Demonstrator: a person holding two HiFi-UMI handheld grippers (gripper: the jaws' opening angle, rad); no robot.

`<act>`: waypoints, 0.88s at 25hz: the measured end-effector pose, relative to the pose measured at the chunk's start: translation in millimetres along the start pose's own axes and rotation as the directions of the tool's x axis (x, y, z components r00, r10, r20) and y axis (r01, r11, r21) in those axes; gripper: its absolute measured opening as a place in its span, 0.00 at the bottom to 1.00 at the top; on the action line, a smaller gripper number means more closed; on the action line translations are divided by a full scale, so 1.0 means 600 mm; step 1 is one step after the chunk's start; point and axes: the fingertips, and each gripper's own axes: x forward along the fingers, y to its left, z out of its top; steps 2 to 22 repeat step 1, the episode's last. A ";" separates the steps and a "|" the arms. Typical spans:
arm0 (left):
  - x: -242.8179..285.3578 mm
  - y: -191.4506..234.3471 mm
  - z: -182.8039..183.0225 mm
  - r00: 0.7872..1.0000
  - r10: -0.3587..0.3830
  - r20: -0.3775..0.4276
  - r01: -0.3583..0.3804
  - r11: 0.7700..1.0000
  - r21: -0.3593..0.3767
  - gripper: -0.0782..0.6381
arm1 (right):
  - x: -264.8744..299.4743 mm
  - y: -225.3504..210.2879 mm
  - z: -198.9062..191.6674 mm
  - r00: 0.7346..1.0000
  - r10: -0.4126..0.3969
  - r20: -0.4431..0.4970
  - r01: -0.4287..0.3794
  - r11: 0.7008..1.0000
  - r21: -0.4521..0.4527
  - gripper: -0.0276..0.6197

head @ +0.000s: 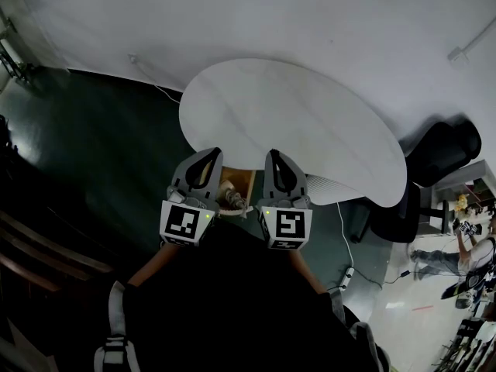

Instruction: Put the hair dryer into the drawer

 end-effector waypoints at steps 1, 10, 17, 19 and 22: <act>-0.003 -0.007 0.001 1.000 0.000 0.000 0.000 1.000 0.001 0.12 | -0.008 -0.003 -0.001 1.000 0.000 0.000 0.000 1.000 0.002 0.08; -0.003 -0.007 0.001 1.000 0.000 0.000 0.000 1.000 0.001 0.12 | -0.008 -0.003 -0.001 1.000 0.000 0.000 0.000 1.000 0.002 0.08; -0.003 -0.007 0.001 1.000 0.000 0.000 0.000 1.000 0.001 0.12 | -0.008 -0.003 -0.001 1.000 0.000 0.000 0.000 1.000 0.002 0.08; -0.003 -0.007 0.001 1.000 0.000 0.000 0.000 1.000 0.001 0.12 | -0.008 -0.003 -0.001 1.000 0.000 0.000 0.000 1.000 0.002 0.08; -0.003 -0.007 0.001 1.000 0.000 0.000 0.000 1.000 0.001 0.12 | -0.008 -0.003 -0.001 1.000 0.000 0.000 0.000 1.000 0.002 0.08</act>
